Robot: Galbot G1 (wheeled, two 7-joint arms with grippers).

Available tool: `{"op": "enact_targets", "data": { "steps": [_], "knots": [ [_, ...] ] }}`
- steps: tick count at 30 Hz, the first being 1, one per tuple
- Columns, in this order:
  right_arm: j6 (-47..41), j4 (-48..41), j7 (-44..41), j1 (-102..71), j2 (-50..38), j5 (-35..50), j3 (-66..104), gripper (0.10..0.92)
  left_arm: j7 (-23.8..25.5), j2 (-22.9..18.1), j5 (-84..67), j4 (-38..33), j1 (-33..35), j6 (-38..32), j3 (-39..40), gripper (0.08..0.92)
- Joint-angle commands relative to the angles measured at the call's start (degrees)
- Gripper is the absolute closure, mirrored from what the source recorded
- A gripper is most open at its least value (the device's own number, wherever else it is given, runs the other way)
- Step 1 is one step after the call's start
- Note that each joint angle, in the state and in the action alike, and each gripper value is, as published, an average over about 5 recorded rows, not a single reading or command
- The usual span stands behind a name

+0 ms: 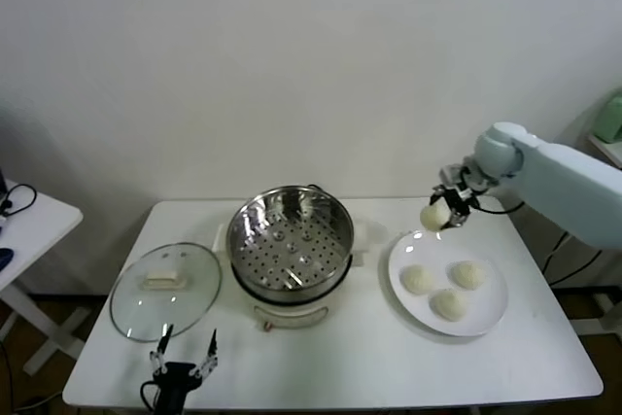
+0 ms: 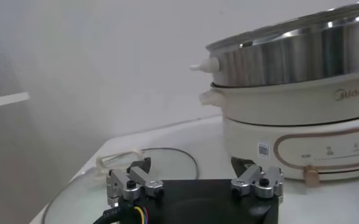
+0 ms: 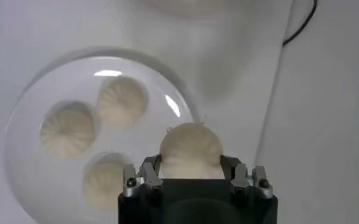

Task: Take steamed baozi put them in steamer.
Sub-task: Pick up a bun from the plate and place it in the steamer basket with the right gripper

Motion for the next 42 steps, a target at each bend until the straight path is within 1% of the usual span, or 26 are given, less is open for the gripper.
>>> {"op": "enact_targets", "data": {
  "steps": [1, 5, 10, 14, 18, 22, 25, 29, 33, 42],
  "knots": [
    [3.1, 7.4, 0.5, 11.9, -0.2, 6.7, -7.1, 0.364, -0.1, -0.1, 0.1, -0.2, 0.1, -0.1, 0.1, 0.177],
    [7.2, 9.0, 0.7, 16.3, 4.2, 11.1, -9.9, 0.369, -0.1, 0.0, 0.0, -0.4, 0.3, -0.2, -0.2, 0.177],
    [13.5, 6.9, -0.5, 22.7, 12.0, 14.6, -15.3, 0.372, -0.1, -0.1, 0.0, -0.7, 0.5, -0.2, -0.2, 0.177],
    [16.9, 4.1, -1.2, 25.5, 19.0, 15.9, -18.0, 0.372, -0.1, -0.2, 0.0, -0.6, 0.6, -0.3, -0.1, 0.177],
    [18.8, 1.0, -1.7, 25.2, 25.9, 15.4, -18.5, 0.372, -0.1, -0.4, 0.0, -0.4, 0.4, -0.3, -0.2, 0.177],
    [20.1, -2.6, -1.6, 22.2, 31.9, 13.6, -18.0, 0.374, -0.1, -0.5, -0.1, -0.6, 0.5, -0.4, -0.4, 0.177],
    [20.8, -4.8, -1.6, 19.6, 34.6, 11.3, -17.6, 0.379, -0.2, -0.6, -0.2, -0.7, 0.7, -0.5, -0.9, 0.177],
    [22.4, -7.8, -1.6, 16.3, 36.8, 7.1, -17.3, 0.38, -0.2, -0.5, -0.4, -0.5, 0.9, -0.8, -1.6, 0.177],
    [25.3, -13.0, -1.4, 12.3, 38.5, 2.3, -16.1, 0.381, -0.2, -0.5, -0.4, -0.3, 0.9, -1.0, -2.0, 0.177],
    [29.8, -23.1, 0.0, 3.0, 41.9, -4.2, -12.1, 0.38, -0.2, -0.5, -0.3, -0.2, 0.8, -1.0, -2.1, 0.177]
  ]
}}
